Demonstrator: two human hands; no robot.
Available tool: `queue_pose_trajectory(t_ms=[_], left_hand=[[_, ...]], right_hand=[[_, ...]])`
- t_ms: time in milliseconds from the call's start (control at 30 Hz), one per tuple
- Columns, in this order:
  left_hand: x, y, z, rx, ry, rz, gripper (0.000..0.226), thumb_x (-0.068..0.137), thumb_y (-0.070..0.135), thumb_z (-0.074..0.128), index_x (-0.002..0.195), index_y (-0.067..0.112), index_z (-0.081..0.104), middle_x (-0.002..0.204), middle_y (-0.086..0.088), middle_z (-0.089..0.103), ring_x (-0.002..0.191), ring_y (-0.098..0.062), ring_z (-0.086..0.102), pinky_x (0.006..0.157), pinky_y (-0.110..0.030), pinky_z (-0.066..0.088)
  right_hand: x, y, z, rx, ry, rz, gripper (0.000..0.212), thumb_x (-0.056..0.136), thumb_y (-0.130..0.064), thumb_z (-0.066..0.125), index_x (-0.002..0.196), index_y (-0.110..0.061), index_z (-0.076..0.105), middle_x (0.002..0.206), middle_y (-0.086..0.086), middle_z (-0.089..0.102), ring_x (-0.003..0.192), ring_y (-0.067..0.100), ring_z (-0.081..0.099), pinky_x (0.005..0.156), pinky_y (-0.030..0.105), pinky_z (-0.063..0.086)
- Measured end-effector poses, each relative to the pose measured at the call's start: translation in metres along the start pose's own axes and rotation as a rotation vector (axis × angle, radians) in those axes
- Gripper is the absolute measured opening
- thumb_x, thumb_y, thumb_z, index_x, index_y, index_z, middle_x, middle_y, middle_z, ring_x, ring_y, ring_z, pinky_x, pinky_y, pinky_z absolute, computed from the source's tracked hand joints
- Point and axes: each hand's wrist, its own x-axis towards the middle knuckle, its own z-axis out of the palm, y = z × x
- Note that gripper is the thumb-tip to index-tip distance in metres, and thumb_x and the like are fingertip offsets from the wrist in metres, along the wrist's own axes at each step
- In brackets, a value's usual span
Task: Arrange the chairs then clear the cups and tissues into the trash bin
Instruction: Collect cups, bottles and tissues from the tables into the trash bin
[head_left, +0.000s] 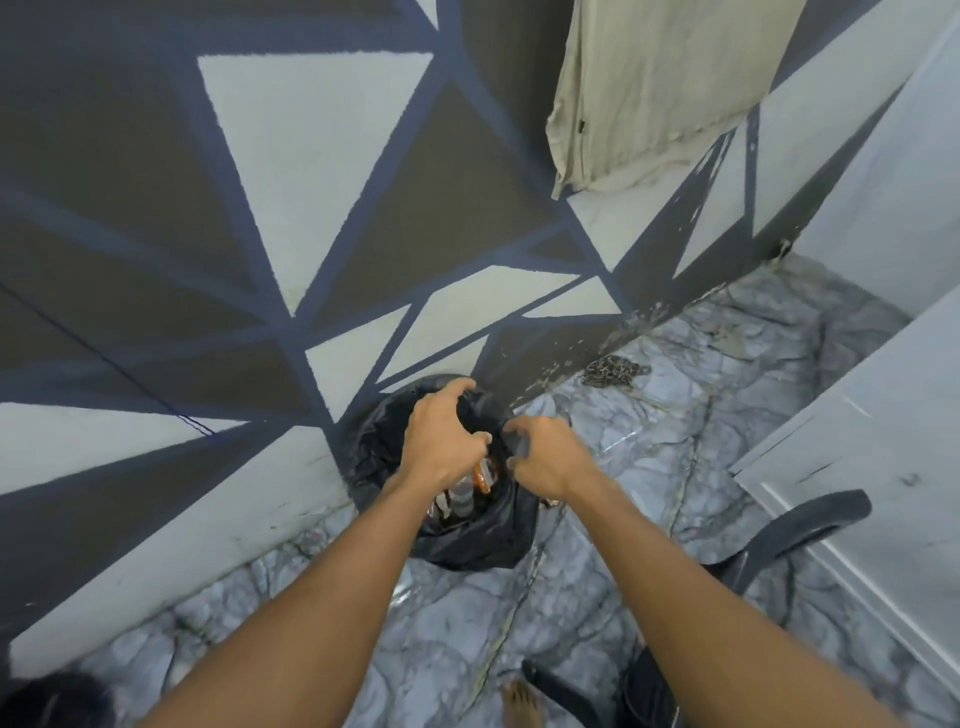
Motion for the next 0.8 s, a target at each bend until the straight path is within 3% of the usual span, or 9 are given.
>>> queue_pose_trajectory(t_ms=[133,233,300,567,700,800], left_hand=[[-0.019,0.026,0.007,0.004,-0.061,0.121,0.058,0.077,0.021,0.08,0.13,0.025,0.058,0.124,0.003,0.064,0.113,-0.017,0.058,0.098,-0.034,0.049],[-0.04,0.058,0.021,-0.048,-0.117,0.226,0.046,0.078,0.017,0.077,0.122,0.025,0.064,0.115,0.004,0.067,0.109,-0.014,0.061,0.092,-0.027,0.05],[-0.06,0.087,0.039,-0.073,-0.165,0.334,0.042,0.077,0.017,0.077,0.116,0.026,0.066,0.109,0.006,0.069,0.102,-0.012,0.064,0.09,-0.03,0.054],[-0.192,0.215,0.142,-0.058,-0.508,0.754,0.045,0.073,0.017,0.08,0.116,0.02,0.068,0.109,0.001,0.072,0.097,-0.014,0.065,0.088,-0.031,0.054],[-0.269,0.261,0.202,0.014,-0.728,0.876,0.059,0.075,0.015,0.078,0.132,0.021,0.06,0.127,0.0,0.065,0.114,-0.015,0.06,0.092,-0.021,0.044],[-0.323,0.285,0.254,0.09,-0.855,0.947,0.069,0.072,0.022,0.08,0.137,0.025,0.054,0.133,0.0,0.061,0.12,-0.019,0.058,0.097,-0.029,0.047]], right_hand=[[-0.028,0.009,-0.02,0.022,0.091,0.008,0.038,0.079,-0.021,0.062,0.118,-0.022,0.064,0.111,0.007,0.069,0.105,0.03,0.063,0.082,0.038,0.055],[-0.069,0.026,-0.044,0.052,0.221,0.058,0.043,0.082,-0.023,0.063,0.125,-0.02,0.062,0.124,0.009,0.065,0.115,0.029,0.059,0.09,0.04,0.053],[-0.105,0.045,-0.058,0.085,0.328,0.103,0.045,0.082,-0.019,0.065,0.127,-0.016,0.061,0.125,0.009,0.065,0.117,0.027,0.058,0.095,0.04,0.051],[-0.306,0.169,-0.079,0.144,0.649,0.508,0.047,0.08,-0.02,0.062,0.127,-0.025,0.061,0.123,0.006,0.066,0.114,0.028,0.06,0.092,0.036,0.049],[-0.403,0.225,-0.07,0.216,0.74,0.701,0.054,0.081,-0.021,0.064,0.134,-0.022,0.056,0.134,0.002,0.06,0.124,0.023,0.054,0.101,0.034,0.042],[-0.466,0.259,-0.058,0.284,0.81,0.803,0.053,0.078,-0.02,0.065,0.131,-0.022,0.059,0.129,0.001,0.063,0.119,0.022,0.057,0.099,0.033,0.044]])
